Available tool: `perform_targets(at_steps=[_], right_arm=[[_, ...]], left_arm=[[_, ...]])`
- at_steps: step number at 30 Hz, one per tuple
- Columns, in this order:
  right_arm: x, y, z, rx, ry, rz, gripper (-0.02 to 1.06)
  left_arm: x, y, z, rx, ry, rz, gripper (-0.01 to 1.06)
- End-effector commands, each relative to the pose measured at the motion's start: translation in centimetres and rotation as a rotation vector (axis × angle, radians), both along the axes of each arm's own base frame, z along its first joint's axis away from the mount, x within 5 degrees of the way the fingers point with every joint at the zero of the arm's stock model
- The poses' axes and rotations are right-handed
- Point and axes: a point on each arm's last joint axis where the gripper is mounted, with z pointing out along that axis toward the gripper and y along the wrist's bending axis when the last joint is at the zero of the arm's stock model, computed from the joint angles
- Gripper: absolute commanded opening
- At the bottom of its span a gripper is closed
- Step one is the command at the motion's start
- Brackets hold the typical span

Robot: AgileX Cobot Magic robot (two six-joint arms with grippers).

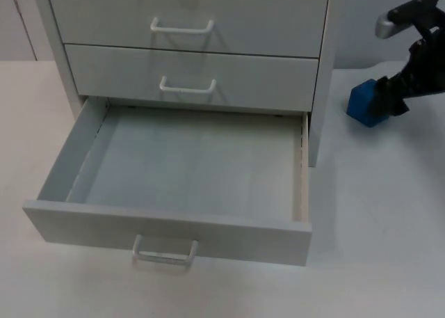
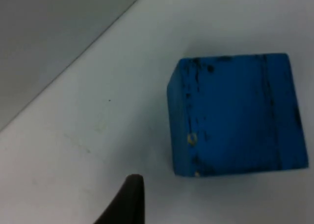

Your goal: Open the drawer with the left hand, place the block into the drawer with the right hand, then close the drawer with the left hand.

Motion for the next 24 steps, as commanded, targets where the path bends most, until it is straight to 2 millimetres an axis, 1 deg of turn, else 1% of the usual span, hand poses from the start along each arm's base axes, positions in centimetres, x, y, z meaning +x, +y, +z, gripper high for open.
perform_targets(at_steps=[1, 3, 4, 5, 6, 7, 10, 11, 13, 14, 17, 19, 20, 22, 24], right_arm=[[0.5, -0.1, -0.6, -0.002, -0.015, 0.001, 0.98], [0.8, 0.0, -1.3, 0.016, -0.009, -0.013, 0.94], [0.9, 0.0, -1.5, 0.027, -0.012, -0.024, 0.88], [0.9, 0.0, -1.5, 0.027, -0.012, -0.024, 0.88], [0.9, 0.0, -1.5, 0.028, -0.015, -0.027, 0.81], [0.9, 0.0, -1.6, 0.028, -0.013, -0.027, 0.70], [0.9, 0.0, -1.3, 0.030, -0.023, -0.029, 0.34], [0.9, 0.0, -1.3, 0.030, -0.023, -0.029, 0.34], [0.8, 0.0, -0.8, 0.030, -0.018, -0.021, 0.08], [0.6, 0.1, -0.6, 0.031, -0.001, -0.013, 0.00], [0.2, 0.1, 0.4, 0.038, 0.027, 0.001, 0.00], [-0.3, -0.1, 2.0, 0.057, 0.050, -0.002, 0.00], [-0.3, -0.1, 2.0, 0.057, 0.050, -0.002, 0.00], [-0.7, -0.1, 3.1, 0.064, 0.069, 0.001, 0.00], [-1.0, -0.2, 3.8, 0.039, 0.081, 0.025, 0.00]], left_arm=[[-0.1, 0.1, 0.0, 0.008, -0.002, 0.005, 1.05], [-0.1, 0.1, 0.0, 0.010, -0.002, 0.005, 1.05], [-0.1, 0.1, -0.1, 0.014, -0.002, 0.005, 1.05], [-0.1, 0.1, -0.1, 0.014, -0.002, 0.005, 1.05], [-0.1, 0.1, -0.1, 0.014, -0.002, 0.005, 1.05], [-0.1, 0.1, -0.1, 0.014, -0.002, 0.005, 1.05], [-0.2, 0.1, -0.1, 0.014, 0.004, 0.004, 1.05], [-0.2, 0.1, -0.1, 0.014, 0.004, 0.004, 1.05], [-0.2, 0.1, -0.1, 0.018, 0.007, 0.004, 1.05], [-0.2, 0.1, -0.1, 0.018, 0.007, 0.004, 1.05], [-0.2, 0.1, -0.1, 0.018, 0.009, 0.004, 1.05], [-0.2, 0.1, -0.2, 0.020, 0.015, 0.003, 1.05], [-0.2, 0.1, -0.2, 0.020, 0.015, 0.003, 1.05], [-0.2, 0.2, -0.2, 0.022, 0.018, 0.002, 1.05], [-0.3, 0.1, -0.3, 0.021, 0.027, 0.000, 1.05]])
